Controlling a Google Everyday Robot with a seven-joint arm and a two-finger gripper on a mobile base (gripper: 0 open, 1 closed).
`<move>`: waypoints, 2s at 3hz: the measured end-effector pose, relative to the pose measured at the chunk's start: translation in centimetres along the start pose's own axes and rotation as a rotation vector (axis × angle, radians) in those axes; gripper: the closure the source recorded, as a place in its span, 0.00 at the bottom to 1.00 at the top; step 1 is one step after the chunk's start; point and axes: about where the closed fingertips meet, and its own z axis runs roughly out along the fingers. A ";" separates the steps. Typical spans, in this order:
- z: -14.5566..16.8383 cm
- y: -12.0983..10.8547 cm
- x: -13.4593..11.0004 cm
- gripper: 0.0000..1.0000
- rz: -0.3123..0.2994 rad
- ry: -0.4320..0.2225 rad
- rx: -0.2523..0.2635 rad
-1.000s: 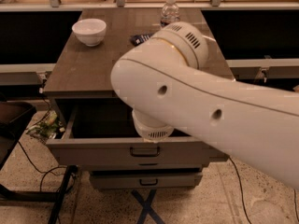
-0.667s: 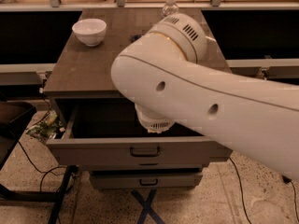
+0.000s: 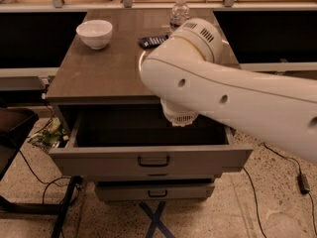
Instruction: Open top drawer
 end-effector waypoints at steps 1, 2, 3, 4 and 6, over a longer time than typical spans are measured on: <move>2.7 -0.9 2.3 1.00 0.055 0.014 -0.022; 6.2 -0.6 4.3 1.00 0.114 -0.002 -0.075; 10.0 1.3 5.5 1.00 0.160 -0.045 -0.145; 14.7 5.4 5.3 1.00 0.200 -0.126 -0.240; 13.6 7.4 4.7 1.00 0.166 -0.129 -0.309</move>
Offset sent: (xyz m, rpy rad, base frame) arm 0.0472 -0.0722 -0.0897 0.0926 0.1298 -0.1719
